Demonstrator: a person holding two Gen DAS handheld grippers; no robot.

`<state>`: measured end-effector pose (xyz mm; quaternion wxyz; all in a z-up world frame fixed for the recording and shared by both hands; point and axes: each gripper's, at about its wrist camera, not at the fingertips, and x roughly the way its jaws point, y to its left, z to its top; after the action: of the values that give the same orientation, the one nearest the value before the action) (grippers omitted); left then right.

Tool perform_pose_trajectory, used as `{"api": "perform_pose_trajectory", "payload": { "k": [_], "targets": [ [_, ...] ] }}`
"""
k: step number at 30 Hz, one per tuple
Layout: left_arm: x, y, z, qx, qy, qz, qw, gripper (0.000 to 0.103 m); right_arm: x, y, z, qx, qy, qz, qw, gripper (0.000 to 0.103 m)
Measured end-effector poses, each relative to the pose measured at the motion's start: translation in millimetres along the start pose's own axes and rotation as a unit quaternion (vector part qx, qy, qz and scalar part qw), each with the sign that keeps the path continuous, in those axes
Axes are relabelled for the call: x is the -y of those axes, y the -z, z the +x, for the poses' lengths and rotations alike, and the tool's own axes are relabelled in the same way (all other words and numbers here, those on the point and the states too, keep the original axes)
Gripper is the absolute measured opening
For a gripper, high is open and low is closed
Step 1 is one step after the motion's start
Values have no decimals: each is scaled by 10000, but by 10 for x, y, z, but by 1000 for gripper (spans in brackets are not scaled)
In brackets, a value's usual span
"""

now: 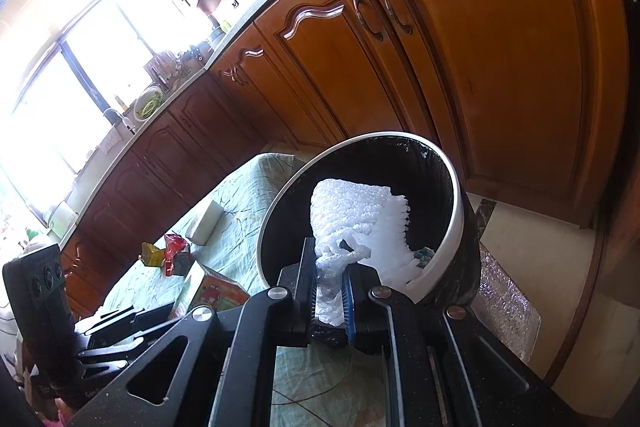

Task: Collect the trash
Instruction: 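Carry the green carton and foam net over the trash bin with both tools, then open both tools to drop the carton and foam net into the bin, then move the left tool to the yellow snack bag while the right tool approaches the red bag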

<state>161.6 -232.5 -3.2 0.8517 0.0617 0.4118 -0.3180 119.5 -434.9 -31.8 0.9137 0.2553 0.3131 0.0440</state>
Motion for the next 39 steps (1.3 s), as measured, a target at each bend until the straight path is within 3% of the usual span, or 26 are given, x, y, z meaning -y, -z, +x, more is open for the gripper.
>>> {"api": "perform_pose_trajectory", "payload": {
  "k": [9,27,31,32,34,36,39],
  "targets": [
    [39,-449,136,140,146,-78,9998,32,-5,-144,43,23,63,-82,9999,11],
    [107,-848,807,-445,54,-46,9990,32,88,-307,331,-346,371,-139,9986,16],
    [66,-886,858,-501,100,-199,9985,37,115,-315,303,-342,331,-82,9988,31],
    [54,-882,843,-481,142,-233,9985,45,131,-320,289,-310,312,-59,9990,42],
    [21,-870,782,-390,109,-316,9987,61,140,-322,254,-253,281,-25,9993,50],
    [-5,-844,703,-294,132,-389,9987,63,140,-300,213,-202,263,11,9994,51],
    [-59,-764,568,-194,145,-518,9984,64,126,-248,150,-121,214,77,9997,61]
  ]
}}
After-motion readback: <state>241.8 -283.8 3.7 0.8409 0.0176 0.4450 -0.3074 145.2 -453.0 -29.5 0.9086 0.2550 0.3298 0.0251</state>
